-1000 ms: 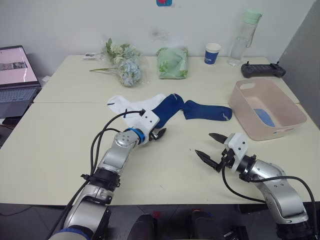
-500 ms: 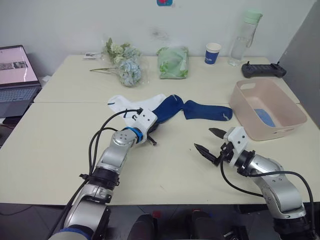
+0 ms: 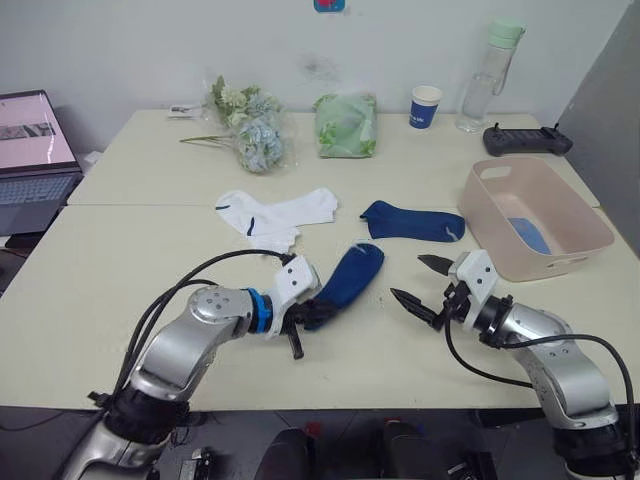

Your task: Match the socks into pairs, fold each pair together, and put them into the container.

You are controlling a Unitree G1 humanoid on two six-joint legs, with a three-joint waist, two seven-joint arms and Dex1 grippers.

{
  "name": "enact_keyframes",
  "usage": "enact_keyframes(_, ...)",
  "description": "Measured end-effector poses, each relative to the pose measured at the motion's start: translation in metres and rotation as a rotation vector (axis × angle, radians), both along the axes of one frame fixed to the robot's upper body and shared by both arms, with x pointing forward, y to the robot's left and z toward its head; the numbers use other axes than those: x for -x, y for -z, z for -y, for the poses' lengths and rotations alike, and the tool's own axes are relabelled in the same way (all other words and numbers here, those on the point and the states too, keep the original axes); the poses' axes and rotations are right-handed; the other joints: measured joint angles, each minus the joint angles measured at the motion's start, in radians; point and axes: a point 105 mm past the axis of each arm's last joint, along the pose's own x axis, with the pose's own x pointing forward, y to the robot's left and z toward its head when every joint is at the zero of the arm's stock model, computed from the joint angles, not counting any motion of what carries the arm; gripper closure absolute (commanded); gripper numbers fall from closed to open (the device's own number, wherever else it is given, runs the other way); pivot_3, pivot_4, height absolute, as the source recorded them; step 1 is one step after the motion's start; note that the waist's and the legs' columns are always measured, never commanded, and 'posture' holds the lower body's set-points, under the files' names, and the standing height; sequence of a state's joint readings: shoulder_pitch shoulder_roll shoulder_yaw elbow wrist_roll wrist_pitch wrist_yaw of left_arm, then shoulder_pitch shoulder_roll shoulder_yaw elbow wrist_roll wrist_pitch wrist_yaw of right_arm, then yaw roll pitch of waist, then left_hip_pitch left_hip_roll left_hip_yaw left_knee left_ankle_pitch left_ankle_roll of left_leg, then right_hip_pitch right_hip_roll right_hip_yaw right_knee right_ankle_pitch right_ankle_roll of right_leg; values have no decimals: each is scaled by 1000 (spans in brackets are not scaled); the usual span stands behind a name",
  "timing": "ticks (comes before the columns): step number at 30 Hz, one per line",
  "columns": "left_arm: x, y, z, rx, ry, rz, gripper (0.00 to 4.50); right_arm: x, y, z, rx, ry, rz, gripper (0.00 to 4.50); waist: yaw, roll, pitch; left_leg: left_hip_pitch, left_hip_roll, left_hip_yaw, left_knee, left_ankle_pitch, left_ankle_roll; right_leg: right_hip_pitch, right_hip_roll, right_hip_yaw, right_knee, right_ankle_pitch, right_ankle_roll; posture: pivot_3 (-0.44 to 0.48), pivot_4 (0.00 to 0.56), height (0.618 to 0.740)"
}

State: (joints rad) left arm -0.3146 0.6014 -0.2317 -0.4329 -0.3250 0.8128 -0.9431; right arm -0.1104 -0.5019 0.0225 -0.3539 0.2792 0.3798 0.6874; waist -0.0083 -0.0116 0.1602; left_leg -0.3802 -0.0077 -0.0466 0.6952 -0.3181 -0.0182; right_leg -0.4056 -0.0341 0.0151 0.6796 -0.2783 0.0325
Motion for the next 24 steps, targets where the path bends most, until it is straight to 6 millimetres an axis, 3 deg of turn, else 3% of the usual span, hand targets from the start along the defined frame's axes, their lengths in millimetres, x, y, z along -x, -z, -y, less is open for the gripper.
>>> enact_keyframes(1, 4, -1, 2, 9, 18, -19, 4468, 0, 0, 0, 0, -1, -1, 0, 0, 0, 0, 0, 0, 0, 0, 0, 0, 0, 0, 0, 0, 0, 0, 0, 150, 740)
enact_keyframes(4, 8, -2, 5, 23, 31, -37, 3810, 0, 1, 0, 2, -5, -6, 0, 0, 0, 0, 0, 0, 0, 0, 0, 0, 0, 0, 0, 0, 0, 0, 0, 150, 740)
enact_keyframes(10, 14, 1, -2, 19, 42, -92, 1884, -3, -1, 1, 14, -7, 2, 0, 0, 0, 0, 0, 0, 0, 0, 0, 0, 0, 0, 0, 0, 0, 0, 0, 150, 740)
enact_keyframes(12, 15, -9, -5, 76, 47, -119, 1220, -5, 2, 4, 18, 3, -9, 0, 0, 0, 0, 0, 0, 0, 0, 0, 0, 0, 0, 0, 0, 0, 0, 0, 150, 740)
enact_keyframes(15, -3, -37, -13, 149, -5, -31, 278, -6, 6, 8, 29, 15, -26, 0, 0, 0, 0, 0, 0, 0, 0, 0, 0, 0, 0, 0, 0, 0, 0, 0, 150, 740)
enact_keyframes(17, -27, -44, -18, 173, -82, 40, 278, -4, 6, 6, 23, -5, -38, 0, 2, 0, 0, 0, -1, 0, 0, 0, 0, 1, 1, 0, 0, 0, 0, 0, 150, 740)
enact_keyframes(20, -61, -36, -23, 181, -202, 88, 278, 7, 9, -4, 65, -112, -74, 0, 3, 0, 0, 0, -1, 0, 0, 0, 0, 0, 4, 0, -1, 0, 0, 0, 150, 740)
enact_keyframes(24, -94, -20, -8, 144, -249, 144, 278, 23, 15, -28, 162, -351, -106, 0, 4, -1, 0, 0, -1, 0, 1, 0, 0, 0, 4, -1, -1, 0, 0, 0, 150, 740)
